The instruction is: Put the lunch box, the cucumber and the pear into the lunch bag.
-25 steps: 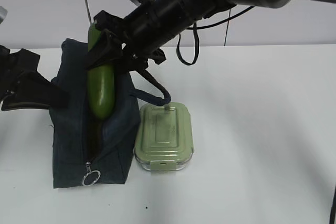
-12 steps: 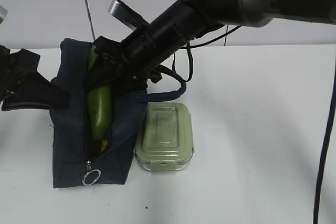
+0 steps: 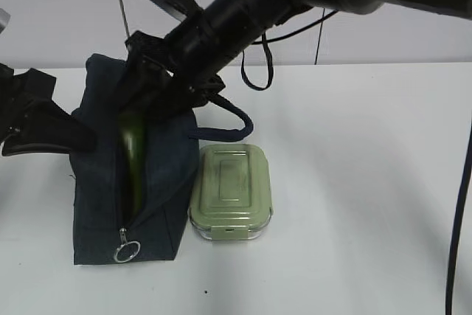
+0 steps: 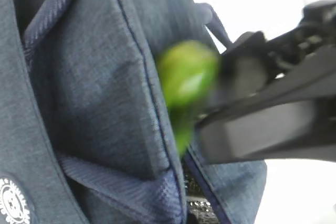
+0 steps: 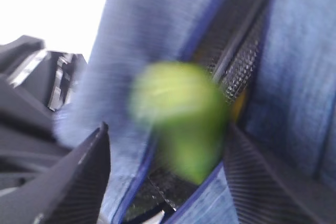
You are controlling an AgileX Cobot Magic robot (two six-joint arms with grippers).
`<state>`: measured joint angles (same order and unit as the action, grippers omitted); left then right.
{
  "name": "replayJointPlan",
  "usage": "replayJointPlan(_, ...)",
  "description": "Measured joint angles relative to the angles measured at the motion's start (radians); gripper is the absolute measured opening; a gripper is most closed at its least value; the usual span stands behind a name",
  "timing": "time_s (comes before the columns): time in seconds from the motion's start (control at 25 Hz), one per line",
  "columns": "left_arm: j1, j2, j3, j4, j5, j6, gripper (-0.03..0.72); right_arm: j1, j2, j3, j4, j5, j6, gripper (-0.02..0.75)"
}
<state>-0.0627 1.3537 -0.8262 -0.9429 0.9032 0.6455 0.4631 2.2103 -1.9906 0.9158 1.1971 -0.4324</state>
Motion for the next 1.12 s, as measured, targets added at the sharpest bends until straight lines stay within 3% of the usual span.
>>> replayJointPlan(0.24,0.0,0.0,0.0,0.0,-0.001,0.0,-0.015,0.0,0.0,-0.212,-0.175,0.026,0.046,0.526)
replayJointPlan(0.4,0.0,0.0,0.0,0.0,-0.001,0.0,-0.015,0.0,-0.011,-0.336,-0.35,0.036,0.11,0.526)
replayJointPlan(0.68,0.0,0.0,0.0,0.0,-0.001,0.0,-0.015,-0.002,-0.116,-0.362,-0.669,0.055,0.263,0.473)
replayJointPlan(0.92,0.0,0.0,0.0,0.003,-0.001,0.0,-0.015,-0.002,-0.203,-0.359,-0.744,0.06,0.308,0.419)
replayJointPlan(1.12,0.0,0.0,0.0,0.004,-0.001,0.0,-0.015,-0.002,-0.312,-0.246,-0.751,0.062,0.31,0.416)
